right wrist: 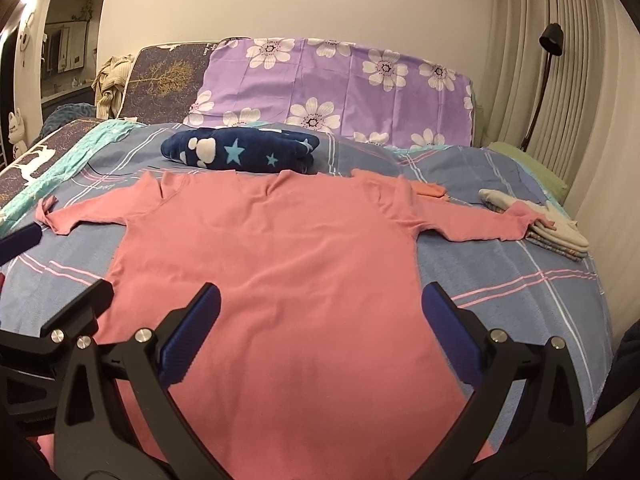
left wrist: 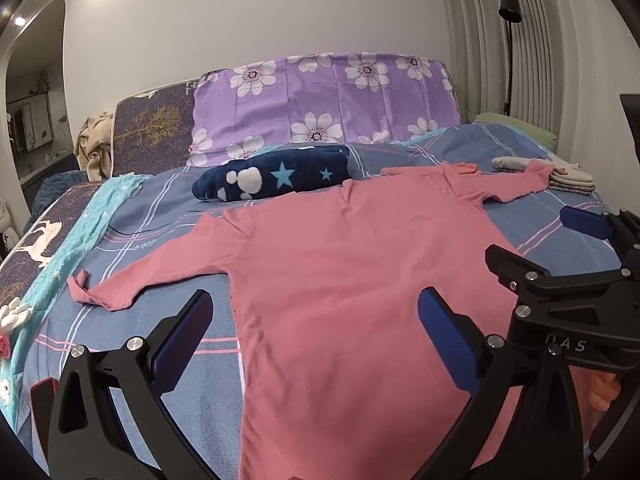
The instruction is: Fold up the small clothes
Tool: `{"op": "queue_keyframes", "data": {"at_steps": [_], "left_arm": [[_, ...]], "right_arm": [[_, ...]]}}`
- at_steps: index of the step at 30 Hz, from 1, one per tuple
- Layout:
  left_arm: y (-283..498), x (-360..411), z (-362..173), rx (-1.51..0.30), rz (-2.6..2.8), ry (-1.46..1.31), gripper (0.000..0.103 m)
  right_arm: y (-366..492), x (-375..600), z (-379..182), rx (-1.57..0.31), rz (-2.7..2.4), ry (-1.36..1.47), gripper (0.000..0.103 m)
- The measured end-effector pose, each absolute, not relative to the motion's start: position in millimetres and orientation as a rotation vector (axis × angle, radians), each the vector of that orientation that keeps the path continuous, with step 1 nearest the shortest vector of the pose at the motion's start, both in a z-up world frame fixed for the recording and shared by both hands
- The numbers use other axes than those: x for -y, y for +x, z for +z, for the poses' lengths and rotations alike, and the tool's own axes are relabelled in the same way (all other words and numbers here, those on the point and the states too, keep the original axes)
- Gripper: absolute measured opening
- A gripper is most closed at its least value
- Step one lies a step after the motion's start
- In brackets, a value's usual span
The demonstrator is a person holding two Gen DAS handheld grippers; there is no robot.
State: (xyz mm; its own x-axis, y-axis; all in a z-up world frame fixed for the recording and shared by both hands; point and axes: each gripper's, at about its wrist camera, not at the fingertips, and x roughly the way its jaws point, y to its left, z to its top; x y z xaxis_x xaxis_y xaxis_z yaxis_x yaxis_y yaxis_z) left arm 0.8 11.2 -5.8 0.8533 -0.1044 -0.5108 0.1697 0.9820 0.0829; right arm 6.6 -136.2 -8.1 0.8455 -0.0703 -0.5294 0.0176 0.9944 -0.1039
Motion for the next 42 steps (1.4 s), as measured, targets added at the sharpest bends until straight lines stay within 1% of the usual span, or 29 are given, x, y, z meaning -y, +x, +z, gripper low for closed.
{"op": "queue_keyframes", "data": {"at_steps": [10,15,28,42], "left_arm": [[-3.9,-18.5,-2.1,-0.518,-0.136,0.062,0.102],[-8.0,-14.7,-0.2,-0.500,-0.131,0.078,0.102],[-16.9,-20.1,3.0,-0.452,-0.068,0.130,0.102],[-12.3,-25.6,-0.4,-0.484,-0.066,0.116,0.102]], "right_arm": [[-0.6,144.7,-2.2,-0.534,0.007,-0.007,0.101],[-6.1,142.0,1.8,-0.491,-0.004,-0.040,0.101],[-9.1,153.2,8.8,-0.493,-0.006,-0.001,0.101],[-5.5,156.5,8.1,-0.517,0.016,0.005,0.101]]}}
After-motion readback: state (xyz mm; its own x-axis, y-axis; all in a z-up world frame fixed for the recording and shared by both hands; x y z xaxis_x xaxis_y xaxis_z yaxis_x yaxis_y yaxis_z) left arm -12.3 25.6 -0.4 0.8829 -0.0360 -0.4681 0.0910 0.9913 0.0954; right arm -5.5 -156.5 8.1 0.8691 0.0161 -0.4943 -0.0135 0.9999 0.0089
